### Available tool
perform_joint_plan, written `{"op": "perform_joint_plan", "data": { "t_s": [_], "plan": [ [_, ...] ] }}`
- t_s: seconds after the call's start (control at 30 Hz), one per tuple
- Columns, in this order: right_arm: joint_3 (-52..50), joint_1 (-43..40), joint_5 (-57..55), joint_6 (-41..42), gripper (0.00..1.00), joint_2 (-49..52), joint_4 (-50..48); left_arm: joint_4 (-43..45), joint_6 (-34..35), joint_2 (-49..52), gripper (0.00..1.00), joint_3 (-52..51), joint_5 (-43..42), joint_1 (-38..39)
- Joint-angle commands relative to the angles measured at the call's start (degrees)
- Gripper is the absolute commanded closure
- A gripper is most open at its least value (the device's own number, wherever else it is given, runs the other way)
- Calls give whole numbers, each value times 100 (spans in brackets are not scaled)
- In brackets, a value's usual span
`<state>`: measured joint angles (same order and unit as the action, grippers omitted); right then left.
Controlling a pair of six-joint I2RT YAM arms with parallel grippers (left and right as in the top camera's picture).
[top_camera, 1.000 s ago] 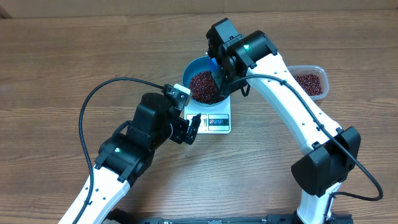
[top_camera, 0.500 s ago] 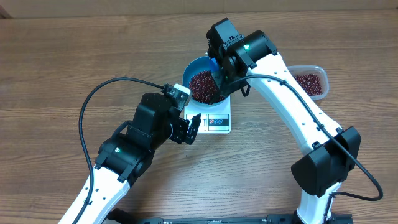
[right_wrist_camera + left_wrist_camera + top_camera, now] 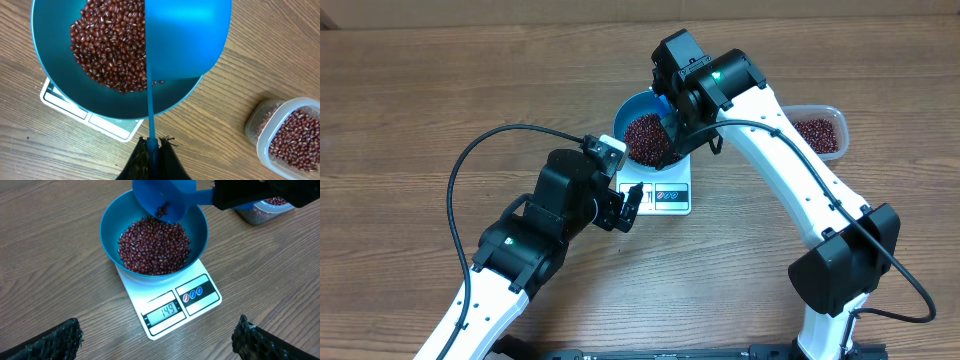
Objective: Scoop item into bowl and weigh 150g on scale
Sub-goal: 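Tilt the blue cup to drop a few beans into the teal bowl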
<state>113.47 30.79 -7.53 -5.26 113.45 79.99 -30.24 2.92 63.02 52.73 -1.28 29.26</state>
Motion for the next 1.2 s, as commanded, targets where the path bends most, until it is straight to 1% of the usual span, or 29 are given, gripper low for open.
{"op": "perform_joint_plan", "data": {
  "t_s": [0.0,1.17],
  "plan": [
    [140,-37,-39,-168,96,-234,-20,7,52,35,0,-52,-2,2],
    [140,-11,28,-15,96,-234,-160,7,52,35,0,-52,-2,2]
  ]
}}
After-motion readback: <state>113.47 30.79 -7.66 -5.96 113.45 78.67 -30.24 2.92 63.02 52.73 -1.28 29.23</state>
